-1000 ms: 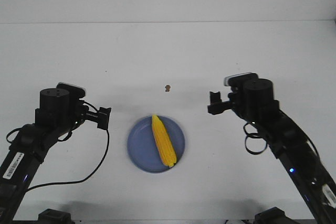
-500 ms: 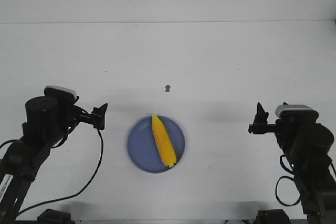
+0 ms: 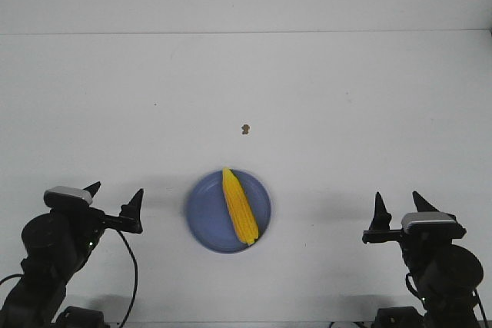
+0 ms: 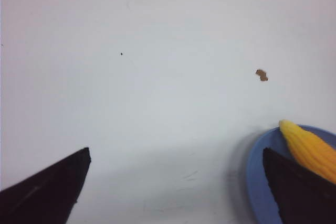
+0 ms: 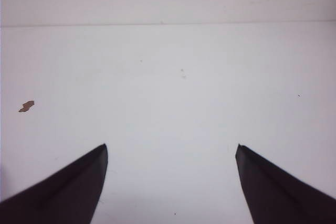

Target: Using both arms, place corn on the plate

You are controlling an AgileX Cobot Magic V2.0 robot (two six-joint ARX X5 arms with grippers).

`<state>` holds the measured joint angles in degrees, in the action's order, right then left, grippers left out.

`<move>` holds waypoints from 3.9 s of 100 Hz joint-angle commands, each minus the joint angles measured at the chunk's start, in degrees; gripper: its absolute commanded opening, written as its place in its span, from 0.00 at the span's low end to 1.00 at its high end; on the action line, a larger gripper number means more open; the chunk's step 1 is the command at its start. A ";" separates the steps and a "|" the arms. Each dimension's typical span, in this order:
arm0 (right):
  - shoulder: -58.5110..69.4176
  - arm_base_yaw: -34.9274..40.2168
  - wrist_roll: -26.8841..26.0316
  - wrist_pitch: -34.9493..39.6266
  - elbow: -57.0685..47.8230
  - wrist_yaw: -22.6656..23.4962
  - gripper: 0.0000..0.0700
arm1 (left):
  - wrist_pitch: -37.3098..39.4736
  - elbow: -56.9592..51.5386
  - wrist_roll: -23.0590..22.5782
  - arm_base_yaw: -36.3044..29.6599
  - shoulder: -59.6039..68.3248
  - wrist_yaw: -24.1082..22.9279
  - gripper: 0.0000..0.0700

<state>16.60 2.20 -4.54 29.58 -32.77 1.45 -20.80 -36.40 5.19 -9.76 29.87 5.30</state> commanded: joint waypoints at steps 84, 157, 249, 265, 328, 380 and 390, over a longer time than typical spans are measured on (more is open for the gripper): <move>-1.53 0.04 -0.17 -0.81 -0.59 -0.22 0.06 | -0.17 0.46 1.97 0.04 -6.49 -4.90 0.12; -1.55 0.04 -0.13 -0.85 -0.59 -0.17 0.02 | -0.09 0.46 1.97 0.04 -6.86 -4.90 0.01; -1.55 0.04 -0.13 -0.85 -0.59 -0.17 0.02 | 10.08 3.15 1.31 0.07 -8.92 -5.57 0.01; -1.55 0.04 -0.13 -0.85 -0.59 -0.17 0.02 | 17.46 10.58 1.31 0.46 -14.25 -5.57 0.01; -1.55 0.04 -0.13 -0.85 -0.59 -0.17 0.02 | 23.12 29.68 1.84 3.67 -29.68 -5.64 0.01; -1.55 0.04 -0.13 -0.85 -0.59 -0.17 0.02 | 32.81 35.63 1.92 4.28 -29.68 -5.57 0.01; -1.55 0.04 -0.13 -0.85 -0.59 -0.17 0.02 | 32.85 35.63 1.95 4.28 -29.68 -5.51 0.01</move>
<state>14.94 2.20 -4.56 29.30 -32.77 1.37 11.27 -1.93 7.01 -5.50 0.25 -0.14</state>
